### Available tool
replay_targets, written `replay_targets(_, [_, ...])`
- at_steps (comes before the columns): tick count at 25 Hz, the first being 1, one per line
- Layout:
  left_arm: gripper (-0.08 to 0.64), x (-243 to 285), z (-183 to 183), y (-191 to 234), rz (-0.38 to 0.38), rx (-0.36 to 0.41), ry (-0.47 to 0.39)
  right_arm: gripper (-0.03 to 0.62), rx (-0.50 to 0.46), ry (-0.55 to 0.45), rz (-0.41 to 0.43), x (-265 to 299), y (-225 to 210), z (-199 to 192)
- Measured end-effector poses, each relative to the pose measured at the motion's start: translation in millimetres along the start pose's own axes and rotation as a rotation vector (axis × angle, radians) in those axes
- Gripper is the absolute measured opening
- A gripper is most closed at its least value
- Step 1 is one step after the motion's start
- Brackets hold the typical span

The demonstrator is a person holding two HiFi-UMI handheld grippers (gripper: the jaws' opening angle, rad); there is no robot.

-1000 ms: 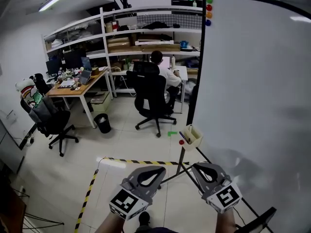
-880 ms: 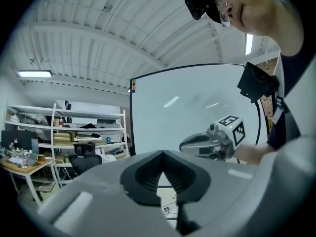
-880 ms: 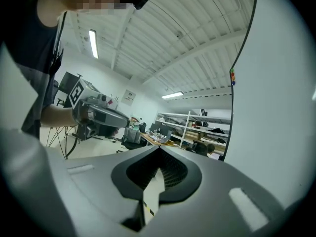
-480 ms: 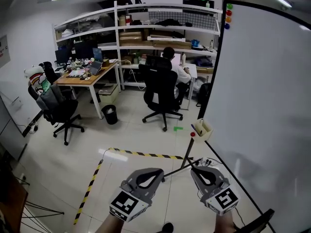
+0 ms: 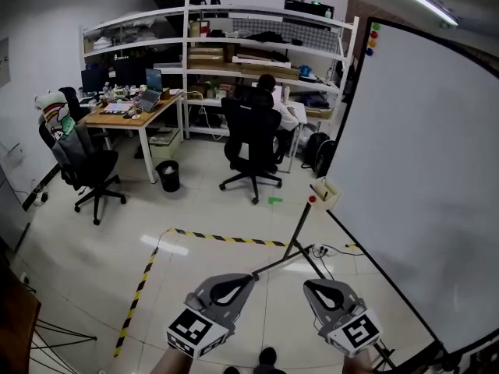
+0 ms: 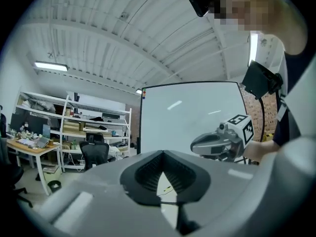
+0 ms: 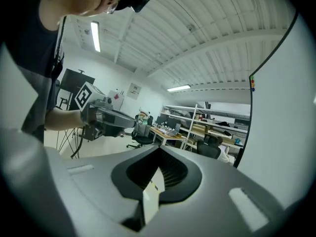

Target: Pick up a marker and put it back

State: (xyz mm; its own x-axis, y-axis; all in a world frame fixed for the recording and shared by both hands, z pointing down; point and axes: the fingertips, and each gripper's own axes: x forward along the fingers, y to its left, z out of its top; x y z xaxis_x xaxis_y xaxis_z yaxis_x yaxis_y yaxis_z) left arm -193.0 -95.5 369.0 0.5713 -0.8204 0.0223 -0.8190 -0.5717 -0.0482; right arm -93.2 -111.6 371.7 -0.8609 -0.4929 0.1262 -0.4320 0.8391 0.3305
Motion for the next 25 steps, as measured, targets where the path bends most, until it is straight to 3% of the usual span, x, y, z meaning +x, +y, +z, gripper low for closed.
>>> replay_targets(12, [0.006, -25.3, 13.1, -81.4, -0.115, -0.008, -0.016, 0.000, 0.034, -0.021, -0.086, -81.9, 36.3, 21.5])
replay_targets(15, [0.006, -14.9, 19.6, -116.4, -0.118, -0.005, -0.021, 0.000, 0.033, -0.028, -0.076, -111.9, 43.1, 16.9])
replay_targets(20, [0.006, -0.1, 18.1, -202.6, -0.137, 0.061, -0.007, 0.000, -0.007, -0.027, -0.031, -168.9, 66.0, 17.2])
replay_targets(25, [0.006, -13.7, 36.1, -274.1, -0.111, 0.077, -0.024, 0.000, 0.030, -0.116, -0.027, -236.8, 82.6, 22.6])
